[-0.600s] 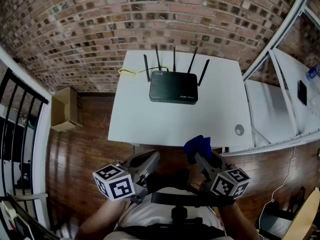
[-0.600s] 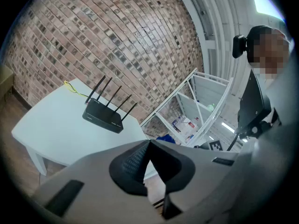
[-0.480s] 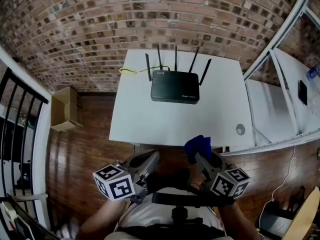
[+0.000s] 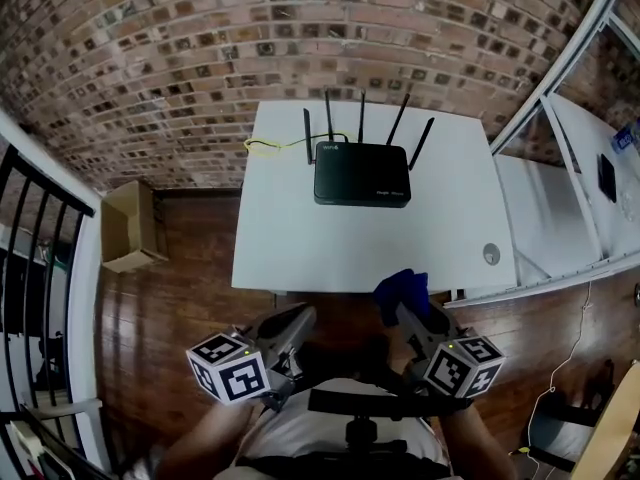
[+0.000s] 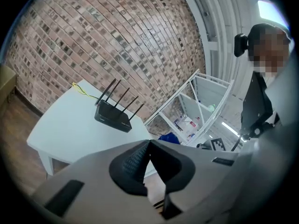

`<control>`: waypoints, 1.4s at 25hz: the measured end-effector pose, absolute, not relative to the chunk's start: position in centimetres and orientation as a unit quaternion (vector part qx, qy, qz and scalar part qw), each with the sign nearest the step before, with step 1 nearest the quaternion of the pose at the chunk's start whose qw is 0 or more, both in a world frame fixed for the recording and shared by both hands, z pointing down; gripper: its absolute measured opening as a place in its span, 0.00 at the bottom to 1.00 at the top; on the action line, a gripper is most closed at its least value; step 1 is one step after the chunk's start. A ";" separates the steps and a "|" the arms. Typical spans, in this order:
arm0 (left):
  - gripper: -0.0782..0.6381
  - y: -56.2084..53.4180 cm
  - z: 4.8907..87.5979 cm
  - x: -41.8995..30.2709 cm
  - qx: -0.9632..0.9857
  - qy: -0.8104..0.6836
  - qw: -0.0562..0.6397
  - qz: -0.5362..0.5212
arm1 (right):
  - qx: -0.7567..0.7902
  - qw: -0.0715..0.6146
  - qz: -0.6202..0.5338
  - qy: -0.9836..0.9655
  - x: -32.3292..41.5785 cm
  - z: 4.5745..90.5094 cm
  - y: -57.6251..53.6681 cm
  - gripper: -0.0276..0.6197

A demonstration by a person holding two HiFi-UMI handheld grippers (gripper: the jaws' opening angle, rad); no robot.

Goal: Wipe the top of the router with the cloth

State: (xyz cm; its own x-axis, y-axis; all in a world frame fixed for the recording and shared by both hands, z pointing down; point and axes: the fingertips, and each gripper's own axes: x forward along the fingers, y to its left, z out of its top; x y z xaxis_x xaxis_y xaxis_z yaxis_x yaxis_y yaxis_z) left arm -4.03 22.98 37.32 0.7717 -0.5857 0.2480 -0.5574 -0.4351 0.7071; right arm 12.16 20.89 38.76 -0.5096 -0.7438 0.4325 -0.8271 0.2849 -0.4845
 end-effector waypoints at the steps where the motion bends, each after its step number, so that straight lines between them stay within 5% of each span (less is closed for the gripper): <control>1: 0.15 22.9 37.3 -4.4 0.847 -0.337 0.410 -0.016 | 0.497 0.062 0.335 -0.798 12.2 39.0 20.8 0.25; 35: 0.15 18.3 38.8 -6.7 0.840 -0.339 0.423 -0.007 | 0.505 0.057 0.347 -0.788 9.6 39.8 15.1 0.25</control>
